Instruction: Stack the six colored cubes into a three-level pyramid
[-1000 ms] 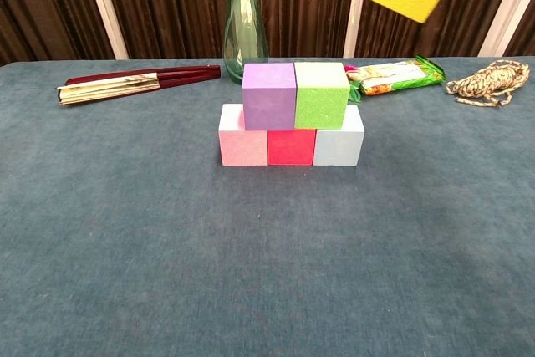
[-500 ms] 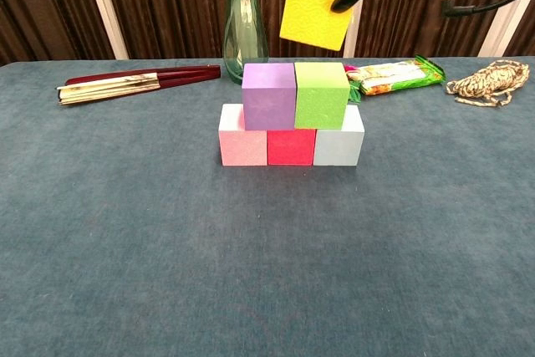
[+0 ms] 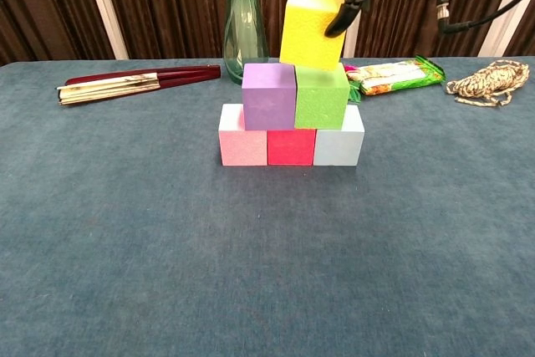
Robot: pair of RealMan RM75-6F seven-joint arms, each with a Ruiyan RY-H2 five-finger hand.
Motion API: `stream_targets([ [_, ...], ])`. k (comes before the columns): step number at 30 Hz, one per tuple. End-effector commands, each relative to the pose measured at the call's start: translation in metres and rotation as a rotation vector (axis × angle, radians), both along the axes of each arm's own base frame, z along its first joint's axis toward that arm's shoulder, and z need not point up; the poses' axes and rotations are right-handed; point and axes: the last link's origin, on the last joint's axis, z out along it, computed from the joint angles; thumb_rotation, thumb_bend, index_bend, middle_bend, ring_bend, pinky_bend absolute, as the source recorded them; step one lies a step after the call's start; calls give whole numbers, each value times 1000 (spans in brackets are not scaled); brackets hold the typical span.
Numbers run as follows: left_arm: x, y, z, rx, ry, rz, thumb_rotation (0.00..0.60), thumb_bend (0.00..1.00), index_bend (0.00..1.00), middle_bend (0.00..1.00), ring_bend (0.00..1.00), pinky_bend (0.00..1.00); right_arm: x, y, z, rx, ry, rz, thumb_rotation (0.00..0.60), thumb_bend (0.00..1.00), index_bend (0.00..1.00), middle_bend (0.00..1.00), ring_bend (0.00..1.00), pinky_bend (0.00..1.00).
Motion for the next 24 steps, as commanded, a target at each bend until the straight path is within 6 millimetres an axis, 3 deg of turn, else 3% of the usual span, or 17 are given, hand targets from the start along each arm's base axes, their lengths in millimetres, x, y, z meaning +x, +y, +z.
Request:
stream_targets([
  [1,0,0,0,0,1,1,600,174,0,44,6,3,1,0,-5,15,-6,-5,600,269,493,508,506,517],
  [12,-2,2,0,6,-1,7,600,174,0,44,6,4,14,-9,-14,33,-21,57,600,269,493,508,502,517],
  [24,-4,3,2,15,1,11,600,174,0,44,6,4,12,-12,-20,58,24,143,600,269,493,508,497,517],
])
